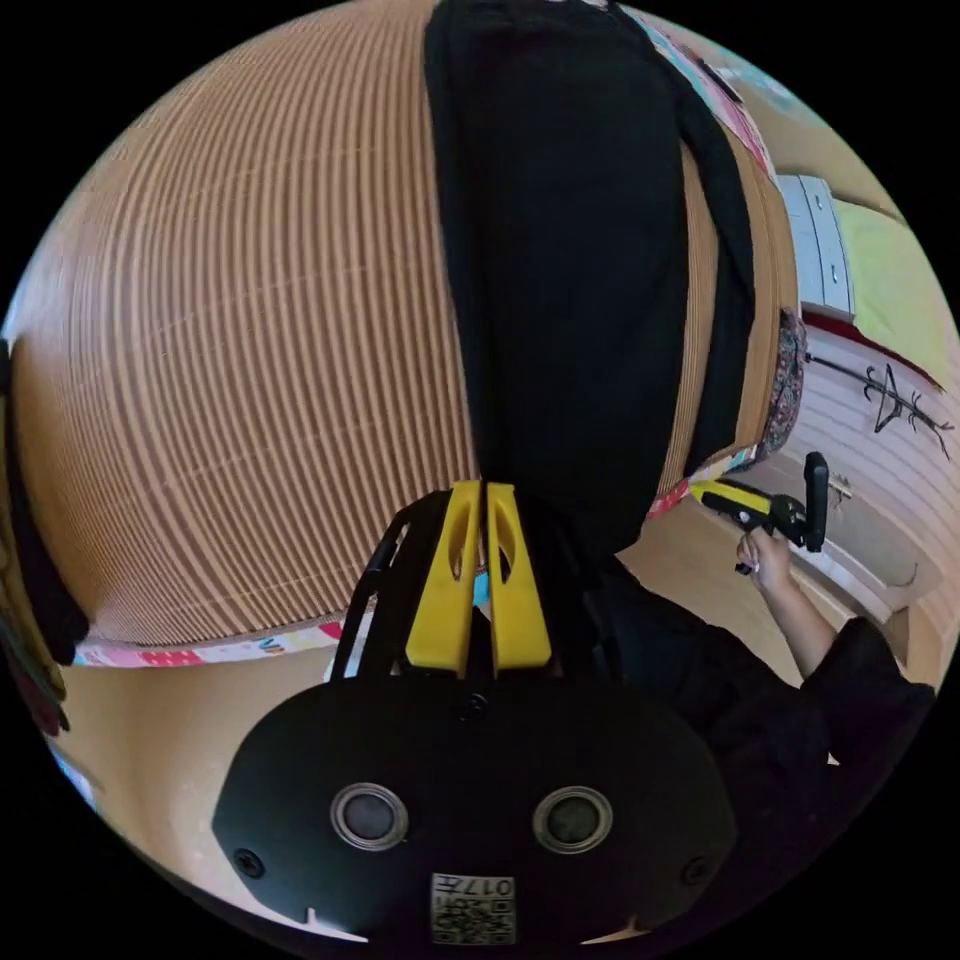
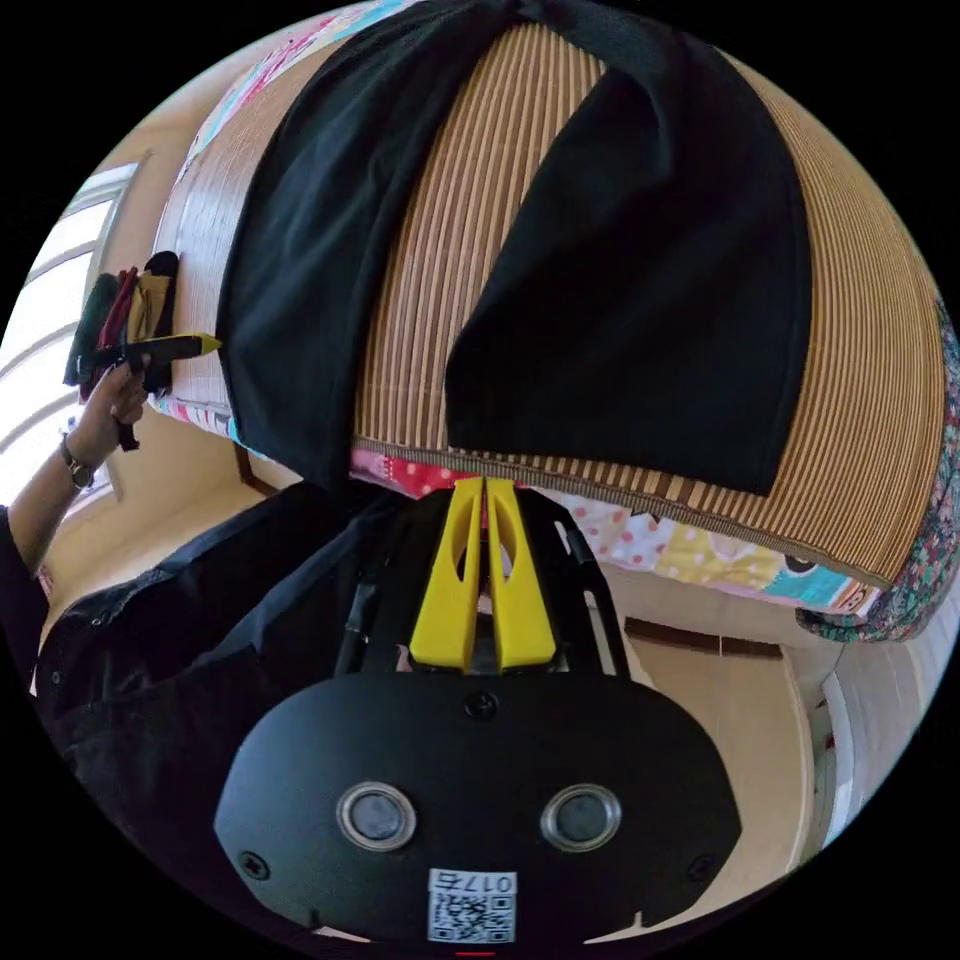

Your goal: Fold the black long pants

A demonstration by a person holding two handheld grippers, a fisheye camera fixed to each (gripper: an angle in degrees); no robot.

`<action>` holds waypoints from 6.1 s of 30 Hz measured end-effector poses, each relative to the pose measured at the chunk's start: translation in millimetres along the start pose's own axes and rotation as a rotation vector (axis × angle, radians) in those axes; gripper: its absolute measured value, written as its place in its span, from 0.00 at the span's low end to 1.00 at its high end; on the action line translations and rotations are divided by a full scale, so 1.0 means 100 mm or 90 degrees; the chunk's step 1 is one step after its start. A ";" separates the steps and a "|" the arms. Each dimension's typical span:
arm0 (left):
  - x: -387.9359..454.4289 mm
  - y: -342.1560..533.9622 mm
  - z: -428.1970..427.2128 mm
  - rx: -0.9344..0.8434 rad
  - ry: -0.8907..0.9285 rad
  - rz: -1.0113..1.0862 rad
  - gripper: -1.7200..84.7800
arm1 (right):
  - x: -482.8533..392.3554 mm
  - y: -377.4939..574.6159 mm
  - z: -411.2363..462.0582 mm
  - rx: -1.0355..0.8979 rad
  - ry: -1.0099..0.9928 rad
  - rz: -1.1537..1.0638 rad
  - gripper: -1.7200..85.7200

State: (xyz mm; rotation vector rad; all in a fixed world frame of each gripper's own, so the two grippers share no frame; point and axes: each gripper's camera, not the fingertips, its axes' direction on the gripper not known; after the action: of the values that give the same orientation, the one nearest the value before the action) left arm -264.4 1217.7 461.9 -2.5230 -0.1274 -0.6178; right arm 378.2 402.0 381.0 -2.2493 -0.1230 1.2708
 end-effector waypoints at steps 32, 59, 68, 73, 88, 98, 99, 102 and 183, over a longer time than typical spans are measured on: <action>0.55 0.76 0.07 0.142 0.142 0.002 0.04 | 2.76 3.30 -2.15 0.345 -0.235 0.185 0.05; 1.18 0.64 0.69 -0.003 0.240 0.206 0.01 | 2.72 0.23 -2.09 0.164 -0.262 -0.047 0.15; 1.14 0.79 0.68 0.041 0.338 0.279 0.01 | 3.60 -1.67 -1.80 0.405 -0.372 0.240 0.16; 0.99 0.83 0.61 0.068 0.385 0.316 0.01 | 3.61 -2.28 -1.50 0.381 -0.296 0.294 0.13; -1.04 1.55 0.49 0.198 0.494 0.061 0.01 | -0.59 -3.01 -0.42 0.532 0.329 -0.215 0.05; -2.18 1.47 0.79 0.164 0.389 -0.087 0.01 | -0.75 -3.80 0.88 0.382 0.182 -0.055 0.05; -2.17 1.48 0.77 0.170 0.391 -0.078 0.01 | -0.81 -3.62 0.80 0.443 0.188 -0.057 0.05; -2.03 1.55 0.69 0.188 0.376 0.002 0.01 | -1.00 -3.32 0.84 0.515 0.173 -0.118 0.05; -2.29 1.45 0.42 0.023 0.315 0.114 0.07 | 2.63 1.22 -1.45 0.312 -0.394 -0.061 0.11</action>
State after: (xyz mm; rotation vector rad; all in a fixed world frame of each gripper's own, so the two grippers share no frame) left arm -420.5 1123.3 257.3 -2.2378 0.2605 -1.1252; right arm 618.2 327.0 176.7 -1.3816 -0.1259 1.6879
